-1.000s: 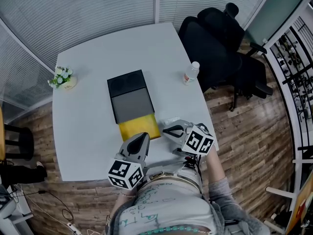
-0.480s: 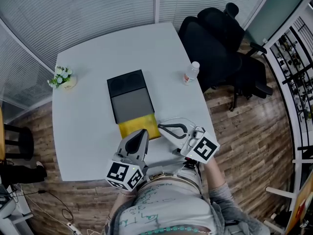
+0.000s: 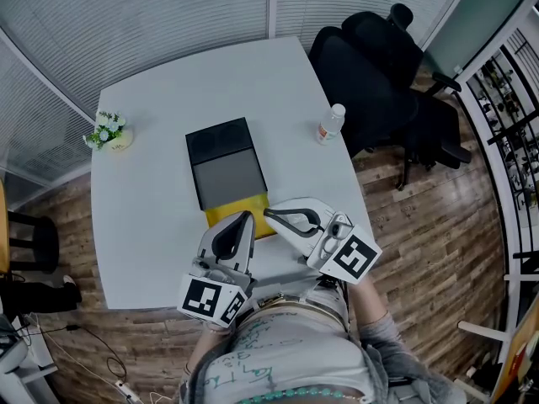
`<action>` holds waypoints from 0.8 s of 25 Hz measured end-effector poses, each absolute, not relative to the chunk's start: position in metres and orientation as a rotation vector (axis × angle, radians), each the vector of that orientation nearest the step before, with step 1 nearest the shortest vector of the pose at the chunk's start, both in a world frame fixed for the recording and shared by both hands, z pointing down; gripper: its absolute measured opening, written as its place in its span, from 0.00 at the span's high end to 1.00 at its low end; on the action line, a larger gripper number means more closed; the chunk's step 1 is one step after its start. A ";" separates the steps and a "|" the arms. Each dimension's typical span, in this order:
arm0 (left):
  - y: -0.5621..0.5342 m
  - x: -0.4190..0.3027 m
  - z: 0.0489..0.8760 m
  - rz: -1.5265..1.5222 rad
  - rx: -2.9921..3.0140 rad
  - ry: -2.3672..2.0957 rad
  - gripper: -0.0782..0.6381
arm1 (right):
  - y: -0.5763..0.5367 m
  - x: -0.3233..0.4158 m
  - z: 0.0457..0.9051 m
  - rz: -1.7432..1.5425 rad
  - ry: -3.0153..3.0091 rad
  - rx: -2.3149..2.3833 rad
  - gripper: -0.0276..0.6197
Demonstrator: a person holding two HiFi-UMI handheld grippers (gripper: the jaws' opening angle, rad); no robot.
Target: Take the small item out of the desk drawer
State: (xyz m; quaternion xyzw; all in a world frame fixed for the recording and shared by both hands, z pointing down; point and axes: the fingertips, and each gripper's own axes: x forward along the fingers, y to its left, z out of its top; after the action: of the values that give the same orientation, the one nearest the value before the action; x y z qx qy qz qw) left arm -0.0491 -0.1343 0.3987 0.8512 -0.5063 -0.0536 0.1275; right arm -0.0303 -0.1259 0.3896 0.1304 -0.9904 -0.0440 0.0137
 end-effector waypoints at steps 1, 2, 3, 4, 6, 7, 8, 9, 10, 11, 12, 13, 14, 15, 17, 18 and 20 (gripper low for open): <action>-0.134 -0.049 0.399 -0.156 2.479 -1.472 0.90 | -0.125 -0.031 0.390 -0.141 -3.081 0.402 0.95; -0.134 -0.048 0.399 -0.154 2.480 -1.473 0.90 | -0.125 -0.032 0.391 -0.146 -3.076 0.399 0.95; -0.134 -0.048 0.400 -0.149 2.479 -1.476 0.90 | -0.124 -0.033 0.392 -0.148 -3.071 0.399 0.95; -0.134 -0.047 0.401 -0.140 2.476 -1.481 0.90 | -0.124 -0.033 0.393 -0.145 -3.068 0.401 0.95; -0.133 -0.047 0.406 -0.123 2.466 -1.490 0.90 | -0.124 -0.033 0.397 -0.121 -3.068 0.417 0.95; -0.132 -0.048 0.409 -0.120 2.457 -1.496 0.90 | -0.125 -0.033 0.399 -0.111 -3.068 0.430 0.95; -0.132 -0.049 0.410 -0.118 2.449 -1.506 0.90 | -0.125 -0.033 0.401 -0.108 -3.064 0.443 0.95; -0.131 -0.050 0.411 -0.115 2.442 -1.518 0.90 | -0.126 -0.033 0.402 -0.109 -3.057 0.451 0.95; -0.131 -0.051 0.411 -0.112 2.437 -1.528 0.90 | -0.126 -0.033 0.403 -0.108 -3.052 0.454 0.95; -0.131 -0.051 0.411 -0.109 2.435 -1.533 0.90 | -0.126 -0.033 0.404 -0.104 -3.048 0.453 0.95; -0.131 -0.051 0.412 -0.104 2.434 -1.535 0.90 | -0.126 -0.034 0.404 -0.101 -3.045 0.452 0.95; -0.131 -0.051 0.412 -0.098 2.433 -1.536 0.90 | -0.126 -0.034 0.404 -0.099 -3.041 0.454 0.95; -0.131 -0.051 0.413 -0.093 2.430 -1.536 0.90 | -0.127 -0.035 0.405 -0.100 -3.036 0.457 0.95; -0.131 -0.052 0.413 -0.089 2.428 -1.537 0.90 | -0.127 -0.035 0.406 -0.103 -3.030 0.461 0.95; -0.131 -0.052 0.416 -0.086 2.426 -1.537 0.90 | -0.127 -0.036 0.408 -0.112 -3.015 0.459 0.95; -0.130 -0.052 0.418 -0.085 2.427 -1.535 0.90 | -0.126 -0.036 0.410 -0.116 -3.008 0.455 0.95; -0.131 -0.051 0.418 -0.086 2.425 -1.531 0.90 | -0.127 -0.036 0.411 -0.115 -3.006 0.451 0.95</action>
State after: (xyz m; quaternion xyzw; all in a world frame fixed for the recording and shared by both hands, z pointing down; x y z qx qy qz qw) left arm -0.0513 -0.1309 0.4184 0.8373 -0.5288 -0.0296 0.1359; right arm -0.0358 -0.1267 0.4108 0.1480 -0.9870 -0.0377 0.0500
